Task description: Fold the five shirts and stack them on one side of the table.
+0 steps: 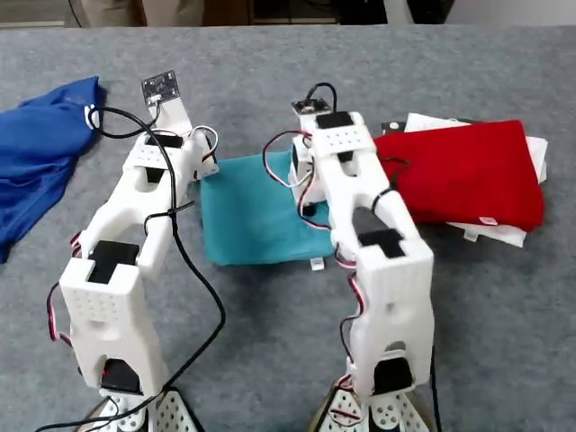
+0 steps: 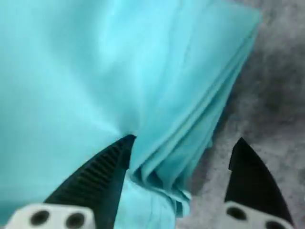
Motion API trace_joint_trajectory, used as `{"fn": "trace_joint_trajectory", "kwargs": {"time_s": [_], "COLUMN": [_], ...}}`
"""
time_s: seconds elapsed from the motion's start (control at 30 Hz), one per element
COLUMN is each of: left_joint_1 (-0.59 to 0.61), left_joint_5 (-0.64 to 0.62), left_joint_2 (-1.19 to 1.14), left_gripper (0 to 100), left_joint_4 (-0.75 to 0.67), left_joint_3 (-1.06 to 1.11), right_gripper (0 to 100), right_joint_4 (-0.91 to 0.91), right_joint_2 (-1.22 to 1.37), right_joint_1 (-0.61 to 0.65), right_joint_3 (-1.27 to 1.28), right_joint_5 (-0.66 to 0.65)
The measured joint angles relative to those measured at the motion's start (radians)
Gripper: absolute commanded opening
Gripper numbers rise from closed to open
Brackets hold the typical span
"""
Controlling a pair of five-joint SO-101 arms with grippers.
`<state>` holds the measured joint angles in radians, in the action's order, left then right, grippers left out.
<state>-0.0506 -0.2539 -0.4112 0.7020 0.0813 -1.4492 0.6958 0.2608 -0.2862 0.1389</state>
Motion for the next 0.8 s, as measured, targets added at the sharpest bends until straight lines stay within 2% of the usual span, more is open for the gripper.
{"fn": "trace_joint_trajectory", "kwargs": {"time_s": [0.07,0.23,0.43,0.7,0.8], "left_joint_1": [0.0,0.0,0.0,0.012,0.091], "left_joint_5": [0.0,0.0,0.0,-0.006,-0.117], "left_joint_2": [0.0,0.0,0.0,0.0,0.0], "left_gripper": [2,2,2,2,2], "left_joint_4": [0.0,0.0,0.0,0.005,0.025], "left_joint_3": [0.0,0.0,0.0,0.0,0.0], "right_gripper": [27.8,2.7,1.6,0.2,0.2], "right_joint_4": [-0.046,-0.114,-0.124,-0.233,-0.285], "right_joint_2": [0.043,0.106,0.123,0.124,0.104], "right_joint_1": [0.002,0.003,-0.003,-0.005,-0.014], "right_joint_3": [-0.06,-0.175,-0.203,-0.358,-0.463], "right_joint_5": [0.0,0.0,0.0,0.0,0.0]}}
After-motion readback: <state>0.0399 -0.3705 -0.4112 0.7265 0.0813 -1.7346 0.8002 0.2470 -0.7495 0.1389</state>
